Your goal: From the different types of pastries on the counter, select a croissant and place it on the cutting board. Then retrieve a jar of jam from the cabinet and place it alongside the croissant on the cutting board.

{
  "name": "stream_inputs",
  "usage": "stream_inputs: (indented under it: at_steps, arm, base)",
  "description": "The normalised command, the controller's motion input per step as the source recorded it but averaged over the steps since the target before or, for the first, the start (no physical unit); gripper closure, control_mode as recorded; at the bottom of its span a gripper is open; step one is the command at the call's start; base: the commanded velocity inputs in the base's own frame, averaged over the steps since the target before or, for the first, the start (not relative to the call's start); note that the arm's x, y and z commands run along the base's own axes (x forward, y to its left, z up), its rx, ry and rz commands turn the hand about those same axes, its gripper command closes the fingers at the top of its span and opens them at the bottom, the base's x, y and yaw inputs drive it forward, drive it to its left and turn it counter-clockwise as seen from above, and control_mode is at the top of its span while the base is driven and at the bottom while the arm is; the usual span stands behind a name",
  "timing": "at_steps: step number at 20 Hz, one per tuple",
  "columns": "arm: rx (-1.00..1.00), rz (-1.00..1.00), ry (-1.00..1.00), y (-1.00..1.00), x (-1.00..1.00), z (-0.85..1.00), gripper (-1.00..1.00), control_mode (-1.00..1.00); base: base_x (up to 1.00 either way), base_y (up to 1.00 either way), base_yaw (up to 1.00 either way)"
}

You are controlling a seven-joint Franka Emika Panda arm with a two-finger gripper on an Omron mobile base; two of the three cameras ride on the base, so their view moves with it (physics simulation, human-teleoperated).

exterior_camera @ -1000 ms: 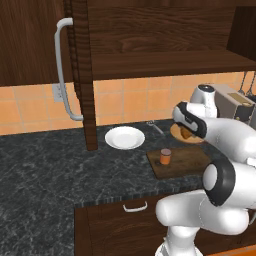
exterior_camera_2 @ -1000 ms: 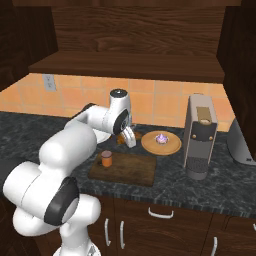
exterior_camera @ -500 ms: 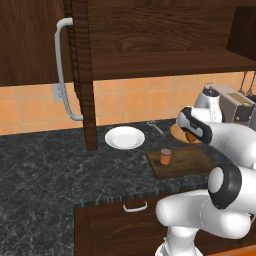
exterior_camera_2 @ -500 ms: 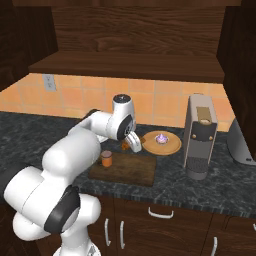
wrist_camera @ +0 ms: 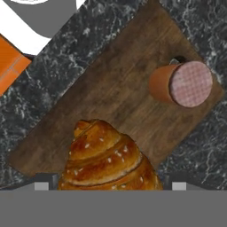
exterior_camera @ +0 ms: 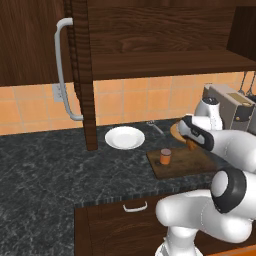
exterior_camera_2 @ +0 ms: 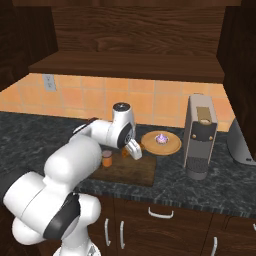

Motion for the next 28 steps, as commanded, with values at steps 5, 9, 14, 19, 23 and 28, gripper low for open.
stream_inputs:
  at_steps: [5, 9, 14, 19, 23, 28]
  arm:
    - [-0.03, 0.06, 0.02, 0.0, -0.07, -0.44, 1.0, -1.0]
    - [-0.01, 0.05, 0.02, 0.0, 0.0, -0.54, 1.0, -1.0]
    - [0.0, 0.05, 0.0, -0.01, 0.0, -0.5, 1.0, -1.0]
    - [0.0, 0.05, 0.01, 0.0, 0.0, -0.49, 1.0, -1.0]
    - [0.0, 0.05, 0.0, -0.01, 0.0, -0.47, 1.0, -1.0]
    - [0.0, 0.06, 0.0, 0.0, 0.0, -0.24, -1.0, -1.0]
  base:
    - [0.0, 0.0, 0.0]
    - [0.0, 0.0, 0.0]
    - [0.0, 0.0, 0.0]
    - [0.0, 0.0, 0.0]
    - [0.0, 0.0, 0.0]
    - [0.0, 0.0, 0.0]
